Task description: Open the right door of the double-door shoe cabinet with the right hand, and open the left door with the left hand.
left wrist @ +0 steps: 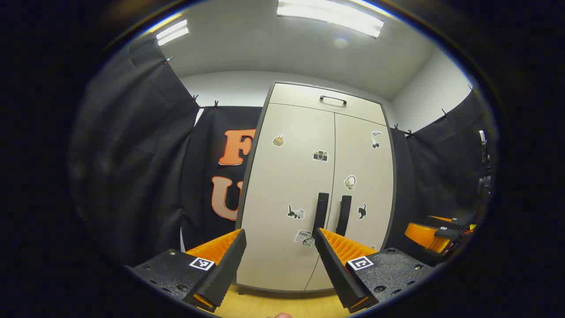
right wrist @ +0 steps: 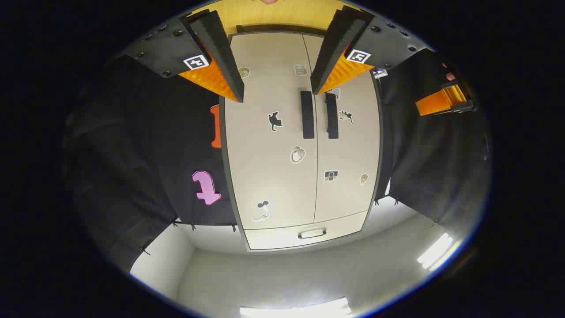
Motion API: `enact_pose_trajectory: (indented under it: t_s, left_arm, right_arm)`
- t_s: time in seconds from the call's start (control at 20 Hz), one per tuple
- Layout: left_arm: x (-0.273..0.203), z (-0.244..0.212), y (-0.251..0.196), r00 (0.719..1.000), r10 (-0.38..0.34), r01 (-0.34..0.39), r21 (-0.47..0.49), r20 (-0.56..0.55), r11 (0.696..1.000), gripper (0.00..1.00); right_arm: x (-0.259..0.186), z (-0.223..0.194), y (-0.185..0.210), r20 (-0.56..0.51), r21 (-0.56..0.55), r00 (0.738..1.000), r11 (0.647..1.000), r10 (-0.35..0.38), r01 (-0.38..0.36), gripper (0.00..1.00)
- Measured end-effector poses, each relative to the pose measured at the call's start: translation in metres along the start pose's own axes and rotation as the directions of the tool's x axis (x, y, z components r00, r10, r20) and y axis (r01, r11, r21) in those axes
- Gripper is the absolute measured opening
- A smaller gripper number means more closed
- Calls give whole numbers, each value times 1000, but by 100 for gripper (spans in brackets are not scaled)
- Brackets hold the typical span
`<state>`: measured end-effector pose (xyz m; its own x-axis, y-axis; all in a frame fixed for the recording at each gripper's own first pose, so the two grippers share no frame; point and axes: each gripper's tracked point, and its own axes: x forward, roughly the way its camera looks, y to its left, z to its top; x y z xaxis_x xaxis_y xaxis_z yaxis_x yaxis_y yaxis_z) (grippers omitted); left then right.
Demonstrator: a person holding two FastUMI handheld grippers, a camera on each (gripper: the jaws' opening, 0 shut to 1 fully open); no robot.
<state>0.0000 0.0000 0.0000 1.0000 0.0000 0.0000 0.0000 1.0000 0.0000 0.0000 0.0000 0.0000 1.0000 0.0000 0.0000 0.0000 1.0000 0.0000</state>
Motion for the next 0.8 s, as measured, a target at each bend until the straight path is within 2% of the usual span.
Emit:
enact_pose_trajectory:
  t_s: [0.2,0.45,0.8]
  left_arm:
    - [2,-9,-1,1000,-14,13,-21,-18,1000,94]
    - [-2,-5,6,1000,10,-10,-3,-4,1000,94]
    - [-4,-9,14,999,44,-44,-12,-13,999,94]
  right_arm:
    - [-1,-9,4,-22,16,1000,1000,1,-1,97]
    - [0,-17,10,-58,27,998,1000,18,-16,97]
    - [-5,-11,18,-38,43,998,998,46,-44,97]
